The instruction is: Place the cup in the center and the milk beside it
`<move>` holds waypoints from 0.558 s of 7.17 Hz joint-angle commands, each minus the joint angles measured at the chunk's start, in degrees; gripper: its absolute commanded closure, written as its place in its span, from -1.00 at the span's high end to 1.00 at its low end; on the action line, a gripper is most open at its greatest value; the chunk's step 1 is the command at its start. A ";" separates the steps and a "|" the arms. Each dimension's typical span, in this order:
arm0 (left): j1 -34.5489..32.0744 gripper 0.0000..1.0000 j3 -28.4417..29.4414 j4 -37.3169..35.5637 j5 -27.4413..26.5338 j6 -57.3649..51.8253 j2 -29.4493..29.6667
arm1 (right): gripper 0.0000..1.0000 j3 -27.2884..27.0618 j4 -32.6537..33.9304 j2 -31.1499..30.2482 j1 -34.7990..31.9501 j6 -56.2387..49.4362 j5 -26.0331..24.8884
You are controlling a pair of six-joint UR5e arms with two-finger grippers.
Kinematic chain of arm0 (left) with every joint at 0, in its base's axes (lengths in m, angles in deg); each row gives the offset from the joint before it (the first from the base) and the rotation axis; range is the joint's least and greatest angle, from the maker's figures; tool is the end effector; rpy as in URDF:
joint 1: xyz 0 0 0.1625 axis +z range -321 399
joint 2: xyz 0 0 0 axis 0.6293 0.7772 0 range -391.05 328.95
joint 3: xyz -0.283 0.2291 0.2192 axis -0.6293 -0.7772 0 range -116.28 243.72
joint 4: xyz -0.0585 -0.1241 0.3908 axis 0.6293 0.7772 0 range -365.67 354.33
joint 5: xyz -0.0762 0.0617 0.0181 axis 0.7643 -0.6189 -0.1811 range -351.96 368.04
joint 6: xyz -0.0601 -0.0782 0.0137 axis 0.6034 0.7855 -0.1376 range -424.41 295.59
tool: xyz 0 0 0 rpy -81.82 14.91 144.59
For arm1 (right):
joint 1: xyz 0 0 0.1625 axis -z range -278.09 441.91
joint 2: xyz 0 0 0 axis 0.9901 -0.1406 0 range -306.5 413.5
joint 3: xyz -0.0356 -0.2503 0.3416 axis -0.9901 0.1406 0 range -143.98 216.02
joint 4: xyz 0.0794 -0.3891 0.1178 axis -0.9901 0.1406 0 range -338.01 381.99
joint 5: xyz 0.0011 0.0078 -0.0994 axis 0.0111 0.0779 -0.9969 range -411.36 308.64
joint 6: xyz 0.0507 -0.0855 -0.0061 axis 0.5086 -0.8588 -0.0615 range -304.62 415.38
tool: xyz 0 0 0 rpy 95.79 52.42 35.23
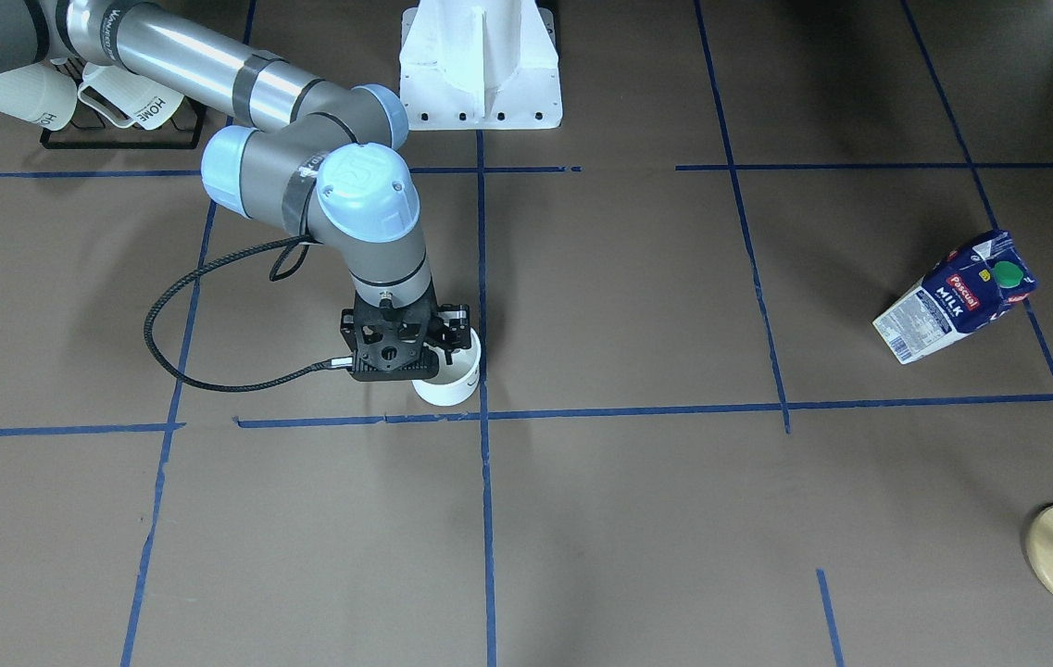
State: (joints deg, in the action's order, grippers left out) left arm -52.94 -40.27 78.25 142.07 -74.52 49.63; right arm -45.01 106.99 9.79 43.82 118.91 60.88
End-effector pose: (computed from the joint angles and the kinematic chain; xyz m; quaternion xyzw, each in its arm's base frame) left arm -0.0782 -0.4175 0.6239 0.0279 0.3739 0.0615 0.9250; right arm -0.5351 -0.5410 0.2194 0.0371 -0.3956 0.0234 0.9174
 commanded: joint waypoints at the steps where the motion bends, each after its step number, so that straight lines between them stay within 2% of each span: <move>1: 0.00 1.00 -0.08 0.19 -0.09 0.00 0.00 | 0.98 -7.96 8.73 -0.41 -4.16 -2.60 3.42; 2: 0.09 1.00 -0.08 0.19 -0.35 0.00 0.09 | 0.98 -10.27 12.96 -0.41 -7.05 -6.28 5.25; 4: 0.18 1.00 0.01 0.45 -0.53 0.52 1.22 | 0.98 -10.99 13.97 -5.12 -16.17 -19.42 11.92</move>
State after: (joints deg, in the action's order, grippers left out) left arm -52.81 -40.26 78.58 141.56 -74.27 50.11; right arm -55.12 119.91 7.63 33.15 107.52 68.93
